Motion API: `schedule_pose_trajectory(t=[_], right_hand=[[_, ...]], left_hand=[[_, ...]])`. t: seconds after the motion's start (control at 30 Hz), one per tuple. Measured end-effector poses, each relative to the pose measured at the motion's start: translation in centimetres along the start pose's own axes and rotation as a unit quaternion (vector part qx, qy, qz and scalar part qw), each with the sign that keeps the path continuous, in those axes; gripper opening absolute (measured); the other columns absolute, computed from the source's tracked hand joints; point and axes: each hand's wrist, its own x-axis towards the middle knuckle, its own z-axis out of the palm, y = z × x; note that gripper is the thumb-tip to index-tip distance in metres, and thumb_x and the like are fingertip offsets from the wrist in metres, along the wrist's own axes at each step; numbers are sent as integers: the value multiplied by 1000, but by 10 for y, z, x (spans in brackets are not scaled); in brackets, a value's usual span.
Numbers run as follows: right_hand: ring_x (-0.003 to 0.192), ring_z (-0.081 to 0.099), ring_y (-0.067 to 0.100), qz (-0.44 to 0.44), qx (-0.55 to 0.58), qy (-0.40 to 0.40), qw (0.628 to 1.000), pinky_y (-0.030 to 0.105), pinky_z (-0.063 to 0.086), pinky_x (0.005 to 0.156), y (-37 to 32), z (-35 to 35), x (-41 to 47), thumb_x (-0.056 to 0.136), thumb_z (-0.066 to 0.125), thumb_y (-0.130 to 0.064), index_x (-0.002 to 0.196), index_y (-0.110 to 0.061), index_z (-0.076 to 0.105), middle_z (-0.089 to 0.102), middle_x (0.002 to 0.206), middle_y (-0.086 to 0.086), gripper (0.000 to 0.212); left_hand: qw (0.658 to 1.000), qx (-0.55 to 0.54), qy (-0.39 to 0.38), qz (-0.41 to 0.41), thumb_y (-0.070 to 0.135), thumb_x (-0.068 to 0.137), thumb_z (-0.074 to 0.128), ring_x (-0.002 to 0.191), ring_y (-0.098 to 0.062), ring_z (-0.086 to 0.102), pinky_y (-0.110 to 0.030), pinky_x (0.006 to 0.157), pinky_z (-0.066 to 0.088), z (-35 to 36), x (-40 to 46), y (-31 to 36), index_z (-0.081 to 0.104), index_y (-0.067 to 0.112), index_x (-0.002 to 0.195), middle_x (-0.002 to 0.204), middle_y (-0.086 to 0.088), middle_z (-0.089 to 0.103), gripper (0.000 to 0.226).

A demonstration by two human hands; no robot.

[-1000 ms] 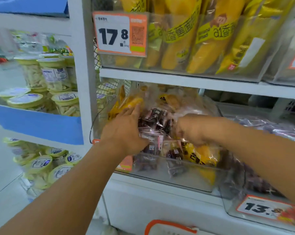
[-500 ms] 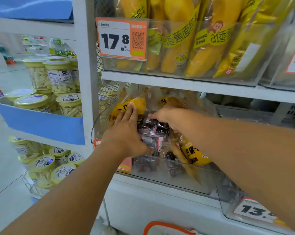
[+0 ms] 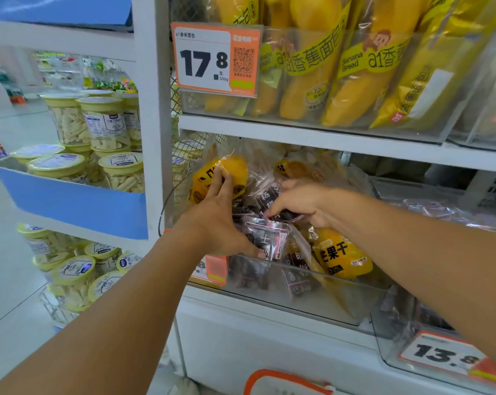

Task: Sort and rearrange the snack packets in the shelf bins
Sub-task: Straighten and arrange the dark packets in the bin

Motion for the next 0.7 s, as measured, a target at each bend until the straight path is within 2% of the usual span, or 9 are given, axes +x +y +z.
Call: schedule_pose_trajectory(t=[0.07,0.1,0.2,0.3,0.43,0.53,0.6,0.67,0.7], right_hand=[[129,49,25,10,-21,-18,1000,45,47,105,-7,5,-6,69,90,-39,139,-20,46,51,144,3,85],[128,49,24,17,-44,-29,998,43,49,101,-12,7,-9,65,91,-44,139,-21,46,50,144,1,89],[131,46,26,3,-123,-49,991,44,50,100,-22,8,-16,66,93,-34,145,-17,40,45,149,3,97],[135,49,31,-10,-189,-59,980,45,48,107,-21,13,-19,69,91,-25,152,-11,33,44,153,12,102],[139,43,29,-60,-190,-11,980,39,45,106,-4,13,-16,56,98,-24,157,-20,23,38,157,7,126],[144,37,28,-67,-210,-41,975,39,39,112,-1,1,-21,62,95,-17,158,-21,19,32,161,4,123],[145,36,27,-84,-255,-45,962,38,35,115,-1,-18,-30,65,93,-17,159,-19,20,32,161,3,119],[139,44,26,-113,-286,-28,951,37,39,113,0,-40,-44,65,93,-20,155,-16,31,44,154,2,109],[130,54,24,-138,-293,-17,946,37,45,107,3,-50,-54,64,94,-20,146,-16,43,56,142,1,96]], left_hand=[[1000,-4,5,-1,60,52,90,152,-19,12,-39,109,36,0,0,0,-23,26,154,155,17,-37,155],[1000,-5,9,-2,58,52,90,152,-19,12,-39,109,36,0,0,0,-23,27,154,156,17,-36,155],[1000,-15,17,-7,55,50,93,151,-24,18,-40,104,41,1,1,-3,-22,29,154,154,19,-38,157],[1000,-14,14,-2,52,49,93,150,-28,19,-43,104,44,1,1,-4,-24,32,153,152,20,-41,158],[1000,-1,9,13,52,50,93,151,-27,15,-41,103,43,1,3,-4,-24,30,153,153,16,-42,157],[1000,4,14,14,55,49,93,151,-29,18,-40,100,44,1,2,-5,-21,31,154,154,13,-42,157],[1000,1,24,19,52,51,93,148,-32,24,-37,91,46,0,0,-5,-19,33,155,156,11,-39,154],[999,-3,38,29,51,54,92,144,-31,34,-35,86,48,0,-3,-4,-15,34,156,158,12,-36,149],[999,-4,40,34,53,56,90,142,-30,37,-36,87,48,1,-4,-3,-12,35,156,159,12,-33,144]])
